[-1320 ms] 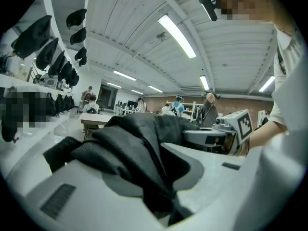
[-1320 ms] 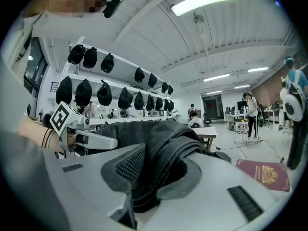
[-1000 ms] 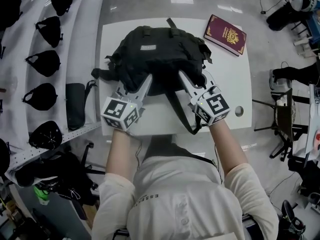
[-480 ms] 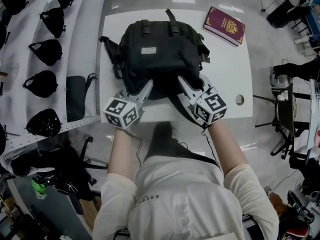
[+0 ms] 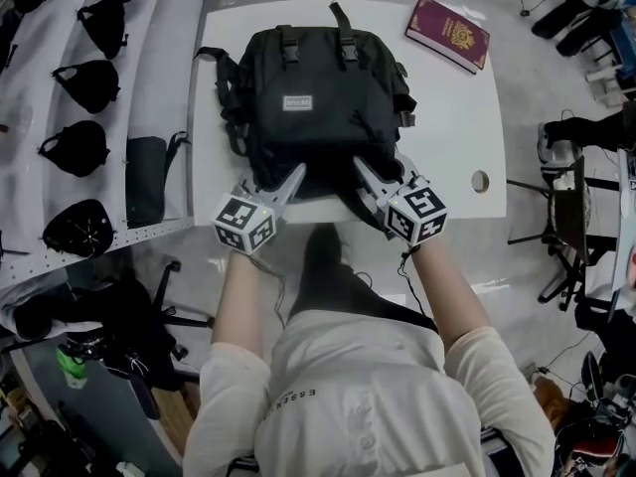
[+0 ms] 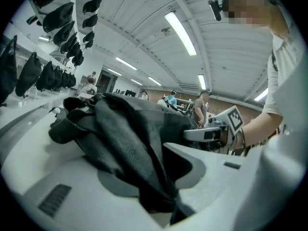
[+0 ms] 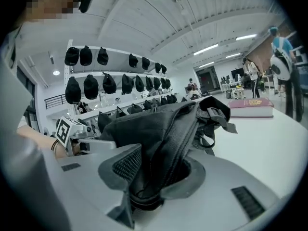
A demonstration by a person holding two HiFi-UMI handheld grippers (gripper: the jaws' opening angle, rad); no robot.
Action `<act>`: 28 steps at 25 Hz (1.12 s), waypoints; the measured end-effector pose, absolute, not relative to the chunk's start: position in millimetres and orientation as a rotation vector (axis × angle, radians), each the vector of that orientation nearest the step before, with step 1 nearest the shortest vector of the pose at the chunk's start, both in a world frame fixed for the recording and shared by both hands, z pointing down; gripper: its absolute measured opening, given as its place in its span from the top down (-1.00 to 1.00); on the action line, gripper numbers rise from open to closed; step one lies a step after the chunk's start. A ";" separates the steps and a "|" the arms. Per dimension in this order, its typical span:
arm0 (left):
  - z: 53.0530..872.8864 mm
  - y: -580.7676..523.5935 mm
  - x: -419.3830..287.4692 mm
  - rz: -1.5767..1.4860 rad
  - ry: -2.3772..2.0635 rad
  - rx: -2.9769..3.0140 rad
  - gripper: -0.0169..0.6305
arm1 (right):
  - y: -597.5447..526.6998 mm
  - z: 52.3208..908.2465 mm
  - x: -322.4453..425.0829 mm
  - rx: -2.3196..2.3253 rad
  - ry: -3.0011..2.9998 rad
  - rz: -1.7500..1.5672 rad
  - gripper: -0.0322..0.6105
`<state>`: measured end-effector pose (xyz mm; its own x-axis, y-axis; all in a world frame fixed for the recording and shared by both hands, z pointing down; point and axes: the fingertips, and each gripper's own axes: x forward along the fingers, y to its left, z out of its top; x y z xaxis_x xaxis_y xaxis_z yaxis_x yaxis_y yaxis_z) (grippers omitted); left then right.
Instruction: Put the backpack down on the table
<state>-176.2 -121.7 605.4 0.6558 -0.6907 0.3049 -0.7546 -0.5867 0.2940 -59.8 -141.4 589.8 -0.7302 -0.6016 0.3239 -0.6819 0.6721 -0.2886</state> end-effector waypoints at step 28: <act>565.1 -69.8 -237.8 0.242 -1.693 2.234 0.02 | -115.1 509.5 -29.9 1.269 -2.611 0.160 0.17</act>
<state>-237.8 -69.8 565.1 0.2810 -0.9024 0.3267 -0.9577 -0.2420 0.1555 -29.9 -115.1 509.5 -0.5969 -0.7604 0.2561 -0.7859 0.6183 0.0040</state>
